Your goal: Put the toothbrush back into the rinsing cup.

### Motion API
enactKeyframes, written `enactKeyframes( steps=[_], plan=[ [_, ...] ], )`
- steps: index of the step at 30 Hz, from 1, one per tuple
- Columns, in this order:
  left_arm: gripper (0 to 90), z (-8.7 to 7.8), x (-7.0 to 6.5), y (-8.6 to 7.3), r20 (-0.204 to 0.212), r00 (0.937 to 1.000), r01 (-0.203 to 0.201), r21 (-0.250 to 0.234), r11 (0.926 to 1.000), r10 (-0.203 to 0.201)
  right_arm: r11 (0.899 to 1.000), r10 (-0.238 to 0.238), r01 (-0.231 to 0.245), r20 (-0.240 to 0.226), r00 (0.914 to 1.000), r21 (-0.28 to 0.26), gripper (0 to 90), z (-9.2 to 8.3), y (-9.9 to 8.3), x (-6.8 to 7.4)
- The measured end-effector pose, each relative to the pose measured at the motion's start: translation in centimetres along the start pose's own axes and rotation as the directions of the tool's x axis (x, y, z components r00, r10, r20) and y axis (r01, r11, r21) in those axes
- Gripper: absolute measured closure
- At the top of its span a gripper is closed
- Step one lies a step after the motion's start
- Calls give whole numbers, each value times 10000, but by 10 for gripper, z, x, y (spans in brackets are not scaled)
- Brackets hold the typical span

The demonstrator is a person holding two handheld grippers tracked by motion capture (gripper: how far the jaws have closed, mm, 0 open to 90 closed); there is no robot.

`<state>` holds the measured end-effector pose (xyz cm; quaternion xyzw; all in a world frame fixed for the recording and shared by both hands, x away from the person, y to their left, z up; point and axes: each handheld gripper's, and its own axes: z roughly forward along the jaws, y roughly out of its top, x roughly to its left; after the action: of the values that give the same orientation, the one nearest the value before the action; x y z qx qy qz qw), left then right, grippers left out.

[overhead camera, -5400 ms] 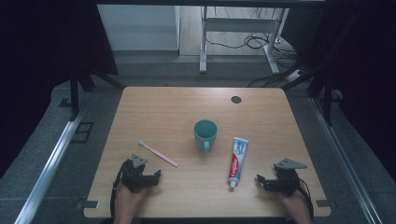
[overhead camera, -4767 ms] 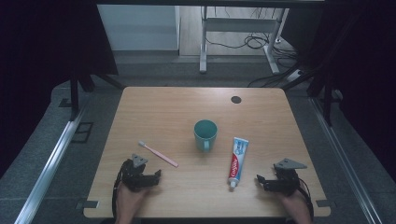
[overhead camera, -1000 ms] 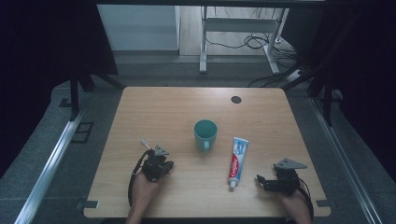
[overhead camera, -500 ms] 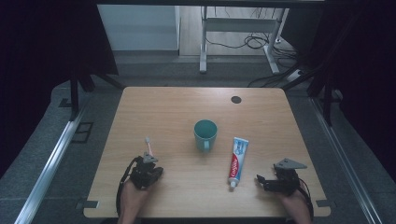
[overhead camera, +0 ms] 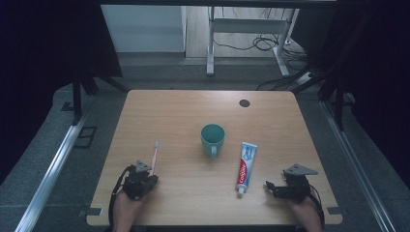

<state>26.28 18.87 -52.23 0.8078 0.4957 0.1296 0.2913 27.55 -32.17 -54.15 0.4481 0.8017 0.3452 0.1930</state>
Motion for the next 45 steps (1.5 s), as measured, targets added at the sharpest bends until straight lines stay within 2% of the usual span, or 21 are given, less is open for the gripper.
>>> enactKeyframes(
  steps=[4,8,14,17,18,20,21,22,24,28,29,30,32,33,34,36,37,38,39,42,45],
  plan=[
    [816,0,2,4,-100,9999,-62,-38,10000,62,10000,10,-10,4,10000,9,124,0,0,0],
    [749,-1,7,10,-260,9996,-66,71,10000,67,10000,-17,17,0,10000,-3,124,0,0,0],
    [693,-2,17,21,-558,9984,75,579,9983,-42,10000,-1,1,-1,10000,8,124,0,0,0],
    [668,-1,22,28,-610,9978,304,1014,9944,-242,10000,8,-8,-2,10000,14,124,0,0,0],
    [645,0,25,31,-685,9970,463,1360,9896,-372,10000,14,-14,-2,10000,16,124,0,0,0],
    [632,1,28,36,-726,9964,553,1688,9841,-435,10000,16,-16,-2,10000,15,124,0,0,0],
    [624,2,29,38,-746,9959,650,1836,9808,-520,10000,16,-16,-1,10000,16,124,0,0,0],
    [618,2,29,38,-746,9959,650,1836,9808,-520,10000,16,-16,-1,10000,16,124,0,0,0],
    [609,4,34,42,-758,9955,733,2243,9718,-576,10000,18,-17,-2,10000,18,124,0,0,0],
    [598,8,40,50,-724,9945,924,2728,9576,-753,10000,15,-15,-2,10000,18,124,0,0,0],
    [597,8,40,50,-724,9945,924,2728,9576,-753,10000,15,-15,-2,10000,18,124,0,0,0],
    [594,9,41,55,-724,9941,988,2909,9516,-811,10000,13,-13,-2,10000,15,124,0,0,0],
    [592,10,42,57,-709,9937,1036,2961,9495,-863,10000,4,-4,7,10000,7,124,0,0,0],
    [591,12,44,60,-668,9935,1088,3137,9433,-923,10000,14,-14,2,10000,15,124,0,0,0],
    [590,12,44,60,-668,9935,1088,3137,9433,-923,10000,14,-14,2,10000,15,124,0,0,0],
    [588,14,45,64,-638,9931,1144,3308,9368,-988,10000,10,-10,6,10000,13,124,0,0,0],
    [588,15,46,66,-618,9927,1189,3398,9329,-1040,10000,10,-10,6,10000,13,124,0,0,0],
    [585,17,47,71,-582,9917,1282,3552,9260,-1149,10000,6,-6,5,10000,13,124,0,0,0],
    [585,17,47,71,-582,9917,1282,3552,9260,-1149,10000,6,-6,5,10000,13,124,0,0,0],
    [584,19,48,78,-607,9902,1391,3827,9133,-1254,10000,12,-12,5,10000,10,124,0,0,0],
    [584,23,48,85,-649,9886,1506,4144,8976,-1359,10000,7,-7,7,10000,19,124,0,0,0]
  ],
)
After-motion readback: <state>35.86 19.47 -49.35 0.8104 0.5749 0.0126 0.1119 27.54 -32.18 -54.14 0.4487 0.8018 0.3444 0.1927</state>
